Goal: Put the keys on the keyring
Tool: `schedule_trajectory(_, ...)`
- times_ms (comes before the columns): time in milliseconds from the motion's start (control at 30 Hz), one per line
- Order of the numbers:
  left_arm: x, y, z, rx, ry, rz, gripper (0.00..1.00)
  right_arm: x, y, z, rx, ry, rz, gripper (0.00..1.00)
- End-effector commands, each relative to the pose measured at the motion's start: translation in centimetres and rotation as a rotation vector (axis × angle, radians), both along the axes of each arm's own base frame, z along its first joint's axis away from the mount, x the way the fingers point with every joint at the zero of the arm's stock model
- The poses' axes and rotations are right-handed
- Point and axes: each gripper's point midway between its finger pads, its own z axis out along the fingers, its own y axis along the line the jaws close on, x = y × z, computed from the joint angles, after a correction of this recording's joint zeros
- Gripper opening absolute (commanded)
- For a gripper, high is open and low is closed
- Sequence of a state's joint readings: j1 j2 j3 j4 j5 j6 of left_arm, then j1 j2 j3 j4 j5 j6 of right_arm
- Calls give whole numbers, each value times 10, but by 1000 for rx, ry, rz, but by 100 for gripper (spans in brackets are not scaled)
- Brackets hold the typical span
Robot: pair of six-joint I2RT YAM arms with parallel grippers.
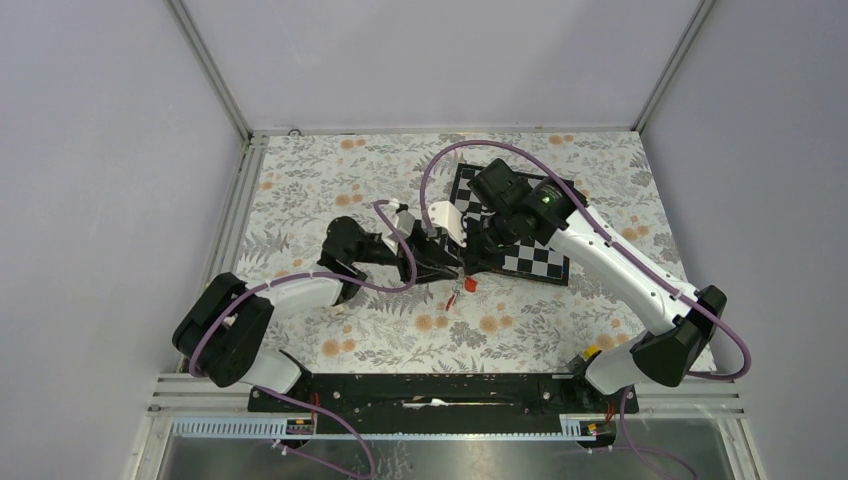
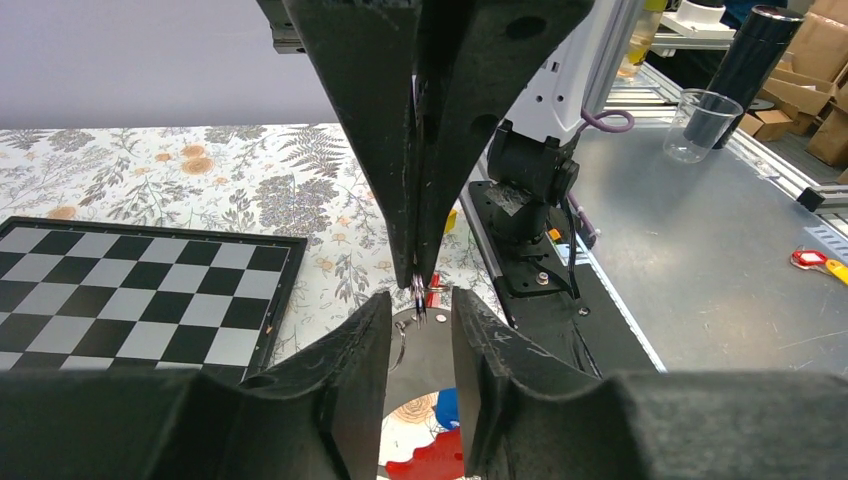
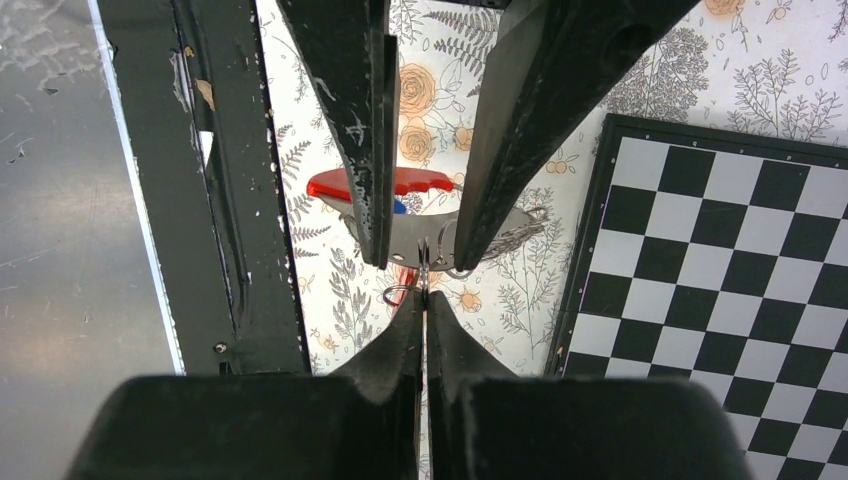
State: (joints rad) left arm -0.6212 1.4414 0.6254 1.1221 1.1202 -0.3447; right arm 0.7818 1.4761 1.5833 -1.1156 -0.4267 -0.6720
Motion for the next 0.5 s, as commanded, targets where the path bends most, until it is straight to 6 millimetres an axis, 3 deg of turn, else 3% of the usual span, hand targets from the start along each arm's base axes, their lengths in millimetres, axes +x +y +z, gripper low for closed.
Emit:
schedule_trajectory(0,0,-1,7,-39,-45,7,30,1,7,8,28,-20,-4,0)
schedule_trajectory(467,-2,-5,3,-25,-30,-18,7,0,10,4,47,-17,-10,0)
